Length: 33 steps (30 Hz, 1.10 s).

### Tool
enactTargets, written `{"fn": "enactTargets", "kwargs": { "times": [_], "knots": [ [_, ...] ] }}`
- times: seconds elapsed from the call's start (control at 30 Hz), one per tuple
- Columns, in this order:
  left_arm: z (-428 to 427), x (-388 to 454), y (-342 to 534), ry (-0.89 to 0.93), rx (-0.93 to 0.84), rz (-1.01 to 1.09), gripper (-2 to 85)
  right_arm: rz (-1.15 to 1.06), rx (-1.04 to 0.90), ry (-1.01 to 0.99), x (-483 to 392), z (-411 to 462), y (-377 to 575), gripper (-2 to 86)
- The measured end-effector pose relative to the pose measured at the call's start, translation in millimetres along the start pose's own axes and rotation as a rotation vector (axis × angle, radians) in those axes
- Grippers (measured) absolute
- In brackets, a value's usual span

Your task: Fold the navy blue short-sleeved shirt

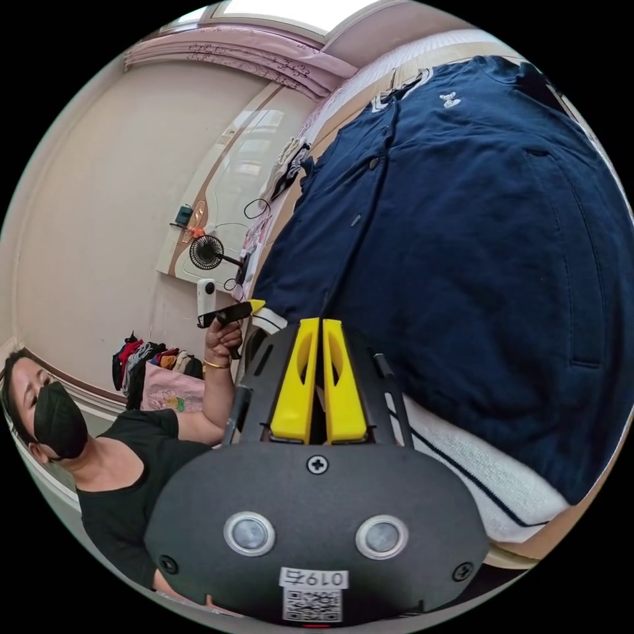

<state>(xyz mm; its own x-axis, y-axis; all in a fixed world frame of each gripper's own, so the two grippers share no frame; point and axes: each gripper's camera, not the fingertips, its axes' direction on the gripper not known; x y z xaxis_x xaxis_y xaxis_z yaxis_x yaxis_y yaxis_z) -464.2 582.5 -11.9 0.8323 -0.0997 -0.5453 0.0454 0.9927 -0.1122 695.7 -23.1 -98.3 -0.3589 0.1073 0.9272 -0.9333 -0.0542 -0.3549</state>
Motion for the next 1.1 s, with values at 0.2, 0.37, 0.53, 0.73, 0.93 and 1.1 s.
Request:
{"fn": "enactTargets", "kwargs": {
  "times": [0.2, 0.37, 0.53, 0.73, 0.93, 1.1],
  "knots": [
    [-1.1, -12.0, -5.0, -0.001, -0.027, -0.022, 1.9, 0.023, -0.014, -0.004, 6.3, 5.3, 0.9, -0.2],
    [-7.3, -21.8, -4.7, 0.075, -0.019, -0.034, 1.9, 0.037, -0.015, -0.055, 3.0, 9.0, 12.0, 0.6],
    [-3.9, -33.0, -8.6, 0.141, -0.034, -0.039, 1.9, 0.025, -0.032, -0.05, -4.2, 23.6, 13.2, 0.4],
    [-10.6, -42.2, -21.3, 0.143, -0.003, -0.03, 1.9, 0.024, -0.011, -0.052, -14.8, 23.1, 10.9, -0.3],
    [-8.3, -54.6, -41.0, 0.165, -0.02, -0.037, 1.8, 0.045, -0.028, -0.061, -21.2, 39.0, 4.2, 0.1],
    [-22.5, -57.7, -56.8, 0.176, 0.014, -0.007, 1.4, -0.001, -0.052, -0.027, -43.8, 37.8, -2.3, 1.3]
  ]
}}
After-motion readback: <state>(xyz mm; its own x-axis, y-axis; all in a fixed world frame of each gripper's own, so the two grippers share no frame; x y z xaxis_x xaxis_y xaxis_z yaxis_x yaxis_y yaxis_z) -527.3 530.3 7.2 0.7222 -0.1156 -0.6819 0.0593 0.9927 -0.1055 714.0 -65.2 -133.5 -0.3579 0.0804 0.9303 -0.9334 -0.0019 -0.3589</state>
